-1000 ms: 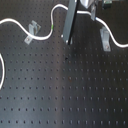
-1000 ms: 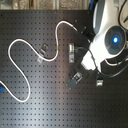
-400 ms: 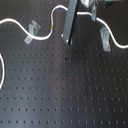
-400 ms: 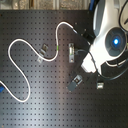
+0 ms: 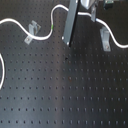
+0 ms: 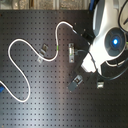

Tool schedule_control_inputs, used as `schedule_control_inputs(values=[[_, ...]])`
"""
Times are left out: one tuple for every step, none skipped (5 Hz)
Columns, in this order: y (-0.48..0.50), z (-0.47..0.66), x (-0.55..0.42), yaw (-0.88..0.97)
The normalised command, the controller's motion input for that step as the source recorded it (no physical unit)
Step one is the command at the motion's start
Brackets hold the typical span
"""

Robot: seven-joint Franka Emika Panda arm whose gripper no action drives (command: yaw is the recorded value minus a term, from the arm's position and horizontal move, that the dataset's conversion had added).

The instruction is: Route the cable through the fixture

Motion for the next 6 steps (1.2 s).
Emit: schedule_control_inputs(values=[[0.124,0.20,-0.189,-0.04],[0.101,0.15,-0.118,-0.13],[0.091,0.14,0.022,-0.12],[0.237,0.21,0.168,0.00],[0.305,0.36,0.219,0.00],[0.253,0.41,0.179,0.00]])
